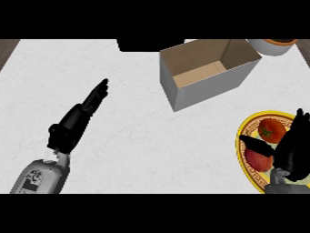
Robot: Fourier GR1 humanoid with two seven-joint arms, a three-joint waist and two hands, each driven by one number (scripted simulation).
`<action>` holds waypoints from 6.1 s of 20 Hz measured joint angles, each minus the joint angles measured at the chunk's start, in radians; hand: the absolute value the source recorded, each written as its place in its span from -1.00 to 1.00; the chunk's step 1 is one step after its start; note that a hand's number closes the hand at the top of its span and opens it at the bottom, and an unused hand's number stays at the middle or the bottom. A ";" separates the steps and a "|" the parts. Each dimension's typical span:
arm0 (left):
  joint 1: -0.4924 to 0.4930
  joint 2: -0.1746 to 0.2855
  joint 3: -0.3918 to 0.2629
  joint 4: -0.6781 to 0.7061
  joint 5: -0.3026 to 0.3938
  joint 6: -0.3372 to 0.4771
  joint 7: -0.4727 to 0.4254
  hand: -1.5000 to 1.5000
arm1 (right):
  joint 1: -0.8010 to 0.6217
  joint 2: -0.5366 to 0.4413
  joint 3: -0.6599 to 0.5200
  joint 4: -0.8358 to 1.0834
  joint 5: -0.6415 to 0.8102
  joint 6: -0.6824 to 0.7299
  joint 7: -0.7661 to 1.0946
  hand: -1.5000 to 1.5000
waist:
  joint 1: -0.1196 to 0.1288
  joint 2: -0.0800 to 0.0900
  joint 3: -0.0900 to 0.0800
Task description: Pick the tomato from the plate and place it in the cardboard box
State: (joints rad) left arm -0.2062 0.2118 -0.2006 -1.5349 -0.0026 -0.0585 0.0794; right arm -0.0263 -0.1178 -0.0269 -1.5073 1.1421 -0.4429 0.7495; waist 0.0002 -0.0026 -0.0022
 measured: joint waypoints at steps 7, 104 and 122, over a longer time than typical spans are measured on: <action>-0.002 -0.028 0.028 -0.010 -0.037 -0.029 0.019 0.00 | -0.045 0.000 -0.043 0.116 -0.044 -0.026 -0.049 -1.00 | 0.000 -0.001 -0.002; 0.014 -0.143 0.104 -0.013 -0.148 -0.118 0.008 0.00 | -0.819 -0.098 0.079 0.387 -0.278 0.506 -0.741 1.00 | 0.018 0.007 0.002; -0.002 -0.136 0.123 0.012 -0.145 -0.134 -0.005 0.00 | -0.926 -0.018 -0.263 0.771 -0.613 0.441 -0.969 -1.00 | 0.016 0.009 0.003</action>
State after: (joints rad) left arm -0.2081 0.0758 -0.0776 -1.5229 -0.1479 -0.1926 0.0740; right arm -0.9522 -0.1360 -0.2896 -0.7363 0.5290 -0.0021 -0.2198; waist 0.0166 0.0061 0.0009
